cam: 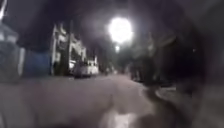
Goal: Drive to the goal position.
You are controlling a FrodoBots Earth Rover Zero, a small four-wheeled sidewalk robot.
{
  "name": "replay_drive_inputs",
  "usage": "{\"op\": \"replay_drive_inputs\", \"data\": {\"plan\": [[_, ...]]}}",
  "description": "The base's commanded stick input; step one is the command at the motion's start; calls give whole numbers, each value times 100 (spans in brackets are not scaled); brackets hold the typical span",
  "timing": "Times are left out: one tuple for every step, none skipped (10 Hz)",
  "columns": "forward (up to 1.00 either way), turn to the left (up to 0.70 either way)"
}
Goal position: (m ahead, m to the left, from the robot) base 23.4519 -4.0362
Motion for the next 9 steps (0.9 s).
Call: {"op": "replay_drive_inputs", "data": {"plan": [[70, 0], [70, 0], [70, 0], [70, 0], [70, 0], [70, 0], [70, 0], [70, 0], [70, 0]]}}
